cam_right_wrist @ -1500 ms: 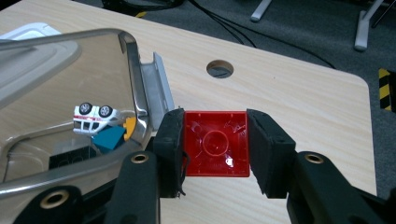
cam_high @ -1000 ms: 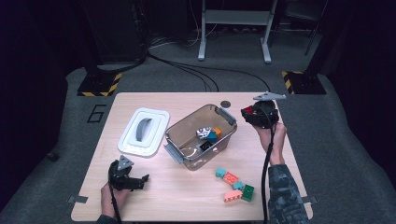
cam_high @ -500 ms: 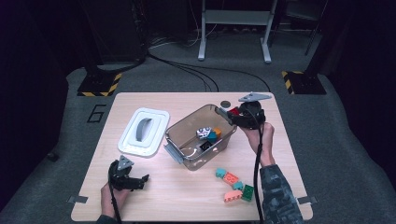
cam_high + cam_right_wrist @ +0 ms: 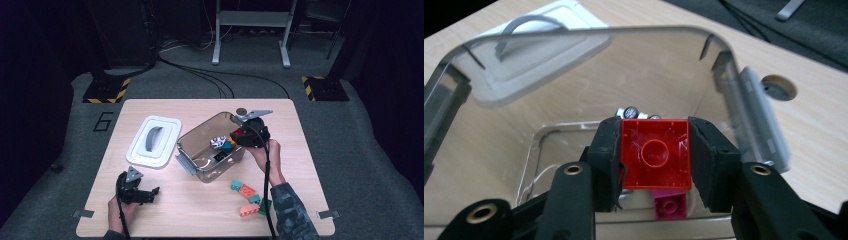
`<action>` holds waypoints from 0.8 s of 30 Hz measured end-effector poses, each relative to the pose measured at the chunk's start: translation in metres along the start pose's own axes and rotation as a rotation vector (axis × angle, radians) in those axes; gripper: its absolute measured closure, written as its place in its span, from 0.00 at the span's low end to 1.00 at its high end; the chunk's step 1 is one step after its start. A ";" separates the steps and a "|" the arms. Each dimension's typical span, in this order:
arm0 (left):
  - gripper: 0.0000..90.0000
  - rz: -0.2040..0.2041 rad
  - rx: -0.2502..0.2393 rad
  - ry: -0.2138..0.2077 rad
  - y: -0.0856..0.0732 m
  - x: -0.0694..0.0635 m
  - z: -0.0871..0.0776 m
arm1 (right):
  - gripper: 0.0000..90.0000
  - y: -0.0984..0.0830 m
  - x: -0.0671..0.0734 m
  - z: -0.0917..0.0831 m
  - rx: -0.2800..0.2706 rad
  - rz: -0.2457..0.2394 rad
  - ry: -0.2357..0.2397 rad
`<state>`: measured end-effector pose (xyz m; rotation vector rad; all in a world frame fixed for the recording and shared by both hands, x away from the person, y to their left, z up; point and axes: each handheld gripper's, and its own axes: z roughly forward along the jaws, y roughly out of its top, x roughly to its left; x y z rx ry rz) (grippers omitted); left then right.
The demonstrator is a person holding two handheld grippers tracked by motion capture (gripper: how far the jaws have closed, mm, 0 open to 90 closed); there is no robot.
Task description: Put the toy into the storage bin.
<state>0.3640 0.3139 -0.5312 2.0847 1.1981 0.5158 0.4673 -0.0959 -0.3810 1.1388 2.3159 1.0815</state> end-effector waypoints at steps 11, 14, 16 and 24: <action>0.01 0.003 0.001 0.001 0.000 0.000 0.000 | 0.65 -0.008 0.004 0.007 0.069 -0.005 0.036; 0.01 0.002 -0.001 0.003 0.000 0.000 0.000 | 0.65 -0.010 0.005 0.007 0.080 -0.012 0.035; 0.01 0.000 -0.003 0.003 0.000 0.000 0.000 | 0.65 -0.010 0.005 0.008 0.086 -0.006 0.036; 0.01 0.004 0.004 0.000 0.000 0.000 0.000 | 0.61 -0.011 0.007 0.008 0.097 -0.011 0.045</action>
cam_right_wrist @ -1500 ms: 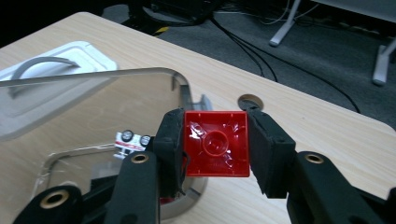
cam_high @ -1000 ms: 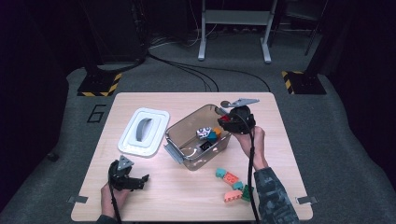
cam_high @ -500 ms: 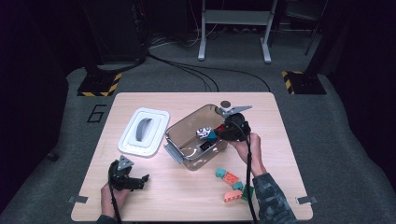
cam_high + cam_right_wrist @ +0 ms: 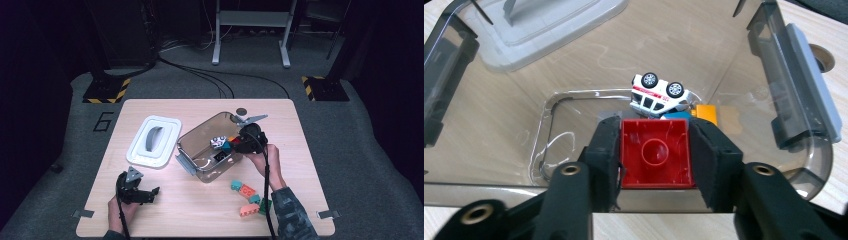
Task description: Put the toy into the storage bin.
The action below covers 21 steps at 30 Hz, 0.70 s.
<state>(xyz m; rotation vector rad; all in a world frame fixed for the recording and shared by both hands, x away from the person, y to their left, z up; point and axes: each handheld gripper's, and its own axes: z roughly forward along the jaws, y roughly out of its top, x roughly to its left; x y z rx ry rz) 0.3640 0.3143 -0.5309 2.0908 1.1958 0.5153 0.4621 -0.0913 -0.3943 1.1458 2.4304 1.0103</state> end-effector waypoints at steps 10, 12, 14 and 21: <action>0.01 -0.001 -0.003 0.002 0.000 0.000 0.000 | 0.23 -0.004 0.000 -0.014 -0.056 0.007 -0.025; 0.01 -0.002 -0.004 0.004 0.000 0.000 0.000 | 0.20 -0.006 -0.001 -0.020 -0.077 0.008 -0.030; 0.01 -0.002 -0.004 0.002 0.000 0.000 0.000 | 0.18 -0.008 -0.001 -0.026 -0.088 0.019 -0.030; 0.01 -0.001 -0.005 0.004 0.000 0.000 0.000 | 0.16 -0.026 -0.006 -0.050 -0.128 0.017 -0.044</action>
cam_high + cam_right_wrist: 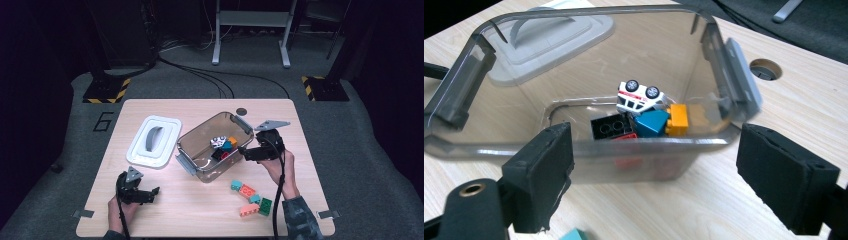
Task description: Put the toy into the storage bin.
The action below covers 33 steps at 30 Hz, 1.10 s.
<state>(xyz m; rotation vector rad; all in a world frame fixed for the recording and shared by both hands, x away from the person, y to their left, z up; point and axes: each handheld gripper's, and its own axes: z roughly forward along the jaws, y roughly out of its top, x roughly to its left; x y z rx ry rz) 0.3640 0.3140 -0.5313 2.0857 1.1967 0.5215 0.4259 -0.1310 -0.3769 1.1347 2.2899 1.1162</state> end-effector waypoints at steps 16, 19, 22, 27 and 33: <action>0.01 0.002 0.006 -0.004 0.000 0.000 0.000 | 0.11 -0.064 -0.002 -0.004 0.069 0.038 0.040; 0.01 0.002 0.006 -0.004 0.000 0.000 0.000 | 0.09 -0.078 0.008 0.010 0.124 0.003 0.075; 0.01 0.001 0.003 -0.002 0.000 0.000 0.000 | 0.09 -0.084 0.015 0.019 0.132 -0.016 0.104; 0.01 0.000 0.001 0.000 0.000 0.000 0.000 | 0.37 -0.089 0.025 0.032 0.156 -0.043 0.137; 0.01 0.000 0.001 0.000 0.000 0.000 0.000 | 0.55 -0.090 0.039 0.048 0.214 -0.102 0.163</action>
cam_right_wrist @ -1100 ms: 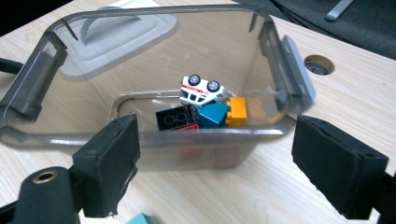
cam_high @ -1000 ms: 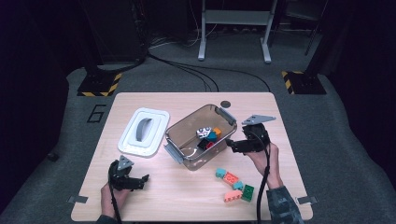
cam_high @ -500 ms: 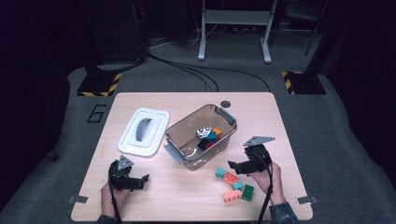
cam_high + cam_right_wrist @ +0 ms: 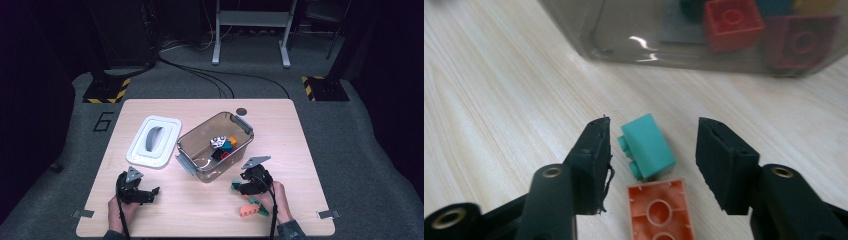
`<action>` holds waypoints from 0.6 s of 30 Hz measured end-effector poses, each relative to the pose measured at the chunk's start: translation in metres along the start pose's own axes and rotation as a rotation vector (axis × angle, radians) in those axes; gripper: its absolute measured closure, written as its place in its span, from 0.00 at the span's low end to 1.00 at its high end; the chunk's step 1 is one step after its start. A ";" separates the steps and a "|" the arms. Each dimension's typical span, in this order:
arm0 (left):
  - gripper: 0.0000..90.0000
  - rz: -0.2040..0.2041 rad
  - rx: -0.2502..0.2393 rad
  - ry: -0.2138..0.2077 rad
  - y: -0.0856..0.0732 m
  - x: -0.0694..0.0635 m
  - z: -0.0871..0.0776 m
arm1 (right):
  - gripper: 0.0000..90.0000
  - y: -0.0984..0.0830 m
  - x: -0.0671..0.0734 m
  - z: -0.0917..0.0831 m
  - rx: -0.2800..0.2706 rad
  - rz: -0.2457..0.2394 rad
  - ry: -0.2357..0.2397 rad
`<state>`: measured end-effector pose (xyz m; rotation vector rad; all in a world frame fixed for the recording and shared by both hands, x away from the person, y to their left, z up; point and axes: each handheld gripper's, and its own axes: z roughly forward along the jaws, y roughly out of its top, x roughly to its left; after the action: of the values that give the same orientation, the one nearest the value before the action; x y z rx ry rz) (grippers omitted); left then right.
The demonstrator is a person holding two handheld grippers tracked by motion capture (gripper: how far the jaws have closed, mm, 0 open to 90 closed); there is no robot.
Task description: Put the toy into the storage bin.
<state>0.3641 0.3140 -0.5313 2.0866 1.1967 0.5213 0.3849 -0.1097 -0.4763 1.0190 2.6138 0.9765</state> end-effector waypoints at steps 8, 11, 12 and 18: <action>0.01 0.001 0.003 -0.004 0.000 0.000 0.000 | 0.65 0.004 0.003 0.010 0.033 -0.016 0.000; 0.01 -0.002 0.002 -0.004 0.000 0.000 0.000 | 0.68 0.003 0.003 0.013 0.045 -0.016 -0.002; 0.01 0.000 0.000 0.000 0.000 0.000 0.000 | 0.71 0.002 0.004 0.014 0.053 -0.016 -0.007; 0.01 0.001 0.004 -0.003 0.000 0.000 0.000 | 0.75 0.001 0.002 0.016 0.046 0.009 -0.013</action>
<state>0.3640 0.3142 -0.5310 2.0907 1.1956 0.5162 0.3897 -0.0997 -0.4880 1.0451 2.6355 0.9124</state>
